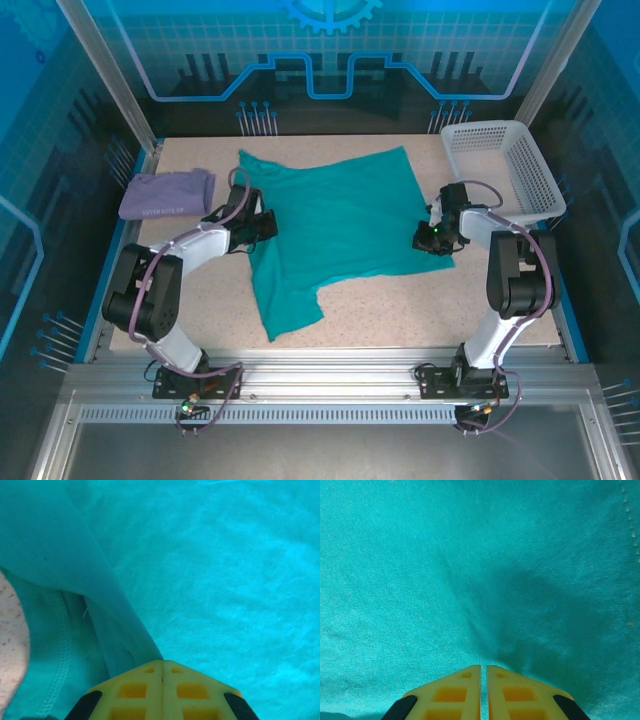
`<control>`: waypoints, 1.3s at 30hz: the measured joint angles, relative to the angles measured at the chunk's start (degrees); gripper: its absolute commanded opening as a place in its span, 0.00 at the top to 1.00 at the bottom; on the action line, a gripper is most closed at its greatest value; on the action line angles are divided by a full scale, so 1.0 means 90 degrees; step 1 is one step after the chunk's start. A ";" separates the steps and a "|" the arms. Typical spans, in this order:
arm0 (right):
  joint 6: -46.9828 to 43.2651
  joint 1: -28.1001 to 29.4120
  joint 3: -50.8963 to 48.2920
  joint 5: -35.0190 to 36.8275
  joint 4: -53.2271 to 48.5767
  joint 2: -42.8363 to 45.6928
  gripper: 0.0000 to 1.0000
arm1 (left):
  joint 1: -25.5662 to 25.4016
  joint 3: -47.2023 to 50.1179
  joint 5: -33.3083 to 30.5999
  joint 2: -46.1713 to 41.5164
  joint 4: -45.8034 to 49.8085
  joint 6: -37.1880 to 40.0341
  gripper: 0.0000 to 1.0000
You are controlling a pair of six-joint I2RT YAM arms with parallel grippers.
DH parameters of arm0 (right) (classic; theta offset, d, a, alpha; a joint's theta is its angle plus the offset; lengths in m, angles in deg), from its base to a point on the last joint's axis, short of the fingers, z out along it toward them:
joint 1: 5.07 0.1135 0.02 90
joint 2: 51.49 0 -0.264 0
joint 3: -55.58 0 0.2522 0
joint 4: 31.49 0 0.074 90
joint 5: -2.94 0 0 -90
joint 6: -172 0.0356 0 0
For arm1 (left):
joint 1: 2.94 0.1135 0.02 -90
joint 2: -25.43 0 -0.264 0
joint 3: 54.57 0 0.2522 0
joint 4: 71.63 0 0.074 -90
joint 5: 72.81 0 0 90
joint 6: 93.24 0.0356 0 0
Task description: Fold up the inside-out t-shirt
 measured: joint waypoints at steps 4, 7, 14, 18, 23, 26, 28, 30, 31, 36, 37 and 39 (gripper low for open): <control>-0.0024 0.0000 0.0000 0.0000 0.0000 0.0000 0.88 | -0.0022 -0.0039 -0.0185 0.0070 0.0279 0.0199 0.71; -0.0049 0.0000 0.0000 0.0000 0.0000 0.0000 0.88 | 0.0000 0.0056 -0.0376 -0.0051 0.0384 0.0294 0.64; -0.0053 0.0007 0.0000 0.0000 0.0000 0.0000 0.88 | 0.0447 0.0872 -0.0522 -0.1083 0.0495 0.0274 0.62; -0.0073 0.0051 0.0000 0.0000 0.0000 -0.0005 0.88 | 0.0816 0.1180 -0.0515 -0.1188 0.0527 0.0148 0.69; -0.0083 0.0092 0.0000 0.0000 0.0000 -0.0017 0.88 | 0.0877 0.1141 -0.0396 -0.0850 0.0629 0.0129 0.70; -0.0095 0.0092 0.0000 0.0002 0.0000 -0.0017 0.88 | 0.0877 0.1035 -0.0260 -0.0534 0.0685 0.0129 0.69; -0.0095 0.0092 0.0000 0.0002 0.0000 -0.0017 0.88 | 0.0877 0.0930 -0.0172 -0.0355 0.0738 0.0129 0.70; -0.0095 0.0092 0.0000 0.0005 -0.0002 -0.0017 0.88 | 0.0877 0.0831 -0.0102 -0.0187 0.0772 0.0131 0.75; -0.0095 0.0092 0.0000 0.0007 -0.0002 -0.0017 0.88 | 0.0877 0.0777 -0.0063 -0.0107 0.0789 0.0141 0.80; -0.0092 0.0092 0.0022 0.0185 -0.0102 -0.0068 0.90 | 0.0903 0.0670 0.0015 0.0080 0.0804 0.0168 1.00; -0.0090 0.0090 0.0039 0.0248 -0.0158 -0.0092 0.90 | 0.0928 0.0670 0.0027 0.0075 0.0801 0.0121 1.00; -0.0092 0.0092 0.0068 0.0379 -0.0250 -0.0146 0.91 | 0.1015 0.0707 0.0063 0.0044 0.0780 0.0090 1.00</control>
